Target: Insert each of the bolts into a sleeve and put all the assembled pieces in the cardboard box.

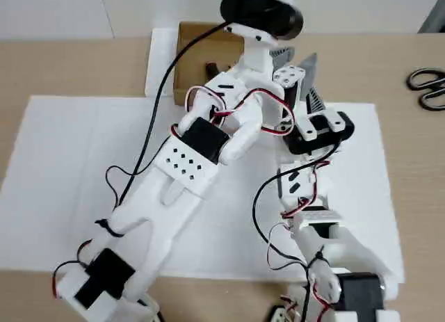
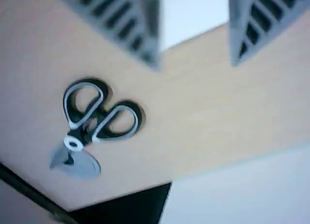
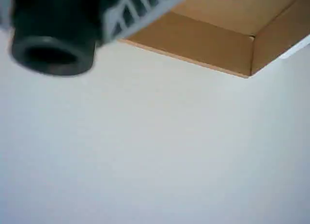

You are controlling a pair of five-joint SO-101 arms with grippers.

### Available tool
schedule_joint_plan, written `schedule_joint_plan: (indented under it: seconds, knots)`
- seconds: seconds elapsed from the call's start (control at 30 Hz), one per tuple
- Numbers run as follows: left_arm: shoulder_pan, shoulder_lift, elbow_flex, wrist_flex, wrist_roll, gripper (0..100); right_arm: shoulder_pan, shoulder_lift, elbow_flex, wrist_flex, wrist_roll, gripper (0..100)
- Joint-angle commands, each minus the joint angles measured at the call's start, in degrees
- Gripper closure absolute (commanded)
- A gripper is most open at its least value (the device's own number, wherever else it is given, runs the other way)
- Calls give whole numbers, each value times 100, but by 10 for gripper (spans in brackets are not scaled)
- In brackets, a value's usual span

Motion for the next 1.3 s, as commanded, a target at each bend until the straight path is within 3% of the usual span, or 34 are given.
schedule_joint_plan:
  seconds: [0.0, 0.13, 0.23, 0.33, 0.47, 0.57, 0.63, 0.7, 0.87, 1.0, 1.17, 1.27]
  knots:
    - [-132, -44, -136, -176, 0, 992, -13, -13, -237, -84, 70, 995]
    - [-211, -9, -136, -185, 18, 990, 242, -57, -237, 620, -9, 996]
    - [-308, 0, -110, -141, 413, 994, 910, -66, -642, 1587, -774, 996]
    - [-492, 229, -145, -35, 1213, 994, 1763, -66, -1495, 3090, -1741, 996]
    - [-527, 826, -681, 501, 1371, 994, 2598, -66, -2796, 5270, -2330, 996]
    - [-571, 1081, -1437, 1143, 1363, 994, 2923, -66, -3429, 6440, -2365, 996]
    - [-545, 1143, -1842, 1521, 958, 994, 3099, -66, -3719, 6985, -2365, 996]
    - [-501, 1222, -2070, 1495, 607, 994, 3222, -92, -3938, 7477, -2347, 996]
    - [-545, 1530, -2484, 1890, 563, 994, 3389, -910, -4176, 8708, -2330, 996]
    - [-475, 1908, -2818, 2312, 580, 994, 3275, -1815, -4176, 9200, -1820, 996]
    - [-273, 2338, -3574, 2681, 519, 994, 3204, -2396, -4158, 9578, -1732, 996]
    - [-141, 2620, -3996, 3323, 308, 994, 3310, -2440, -4158, 9701, -1723, 996]
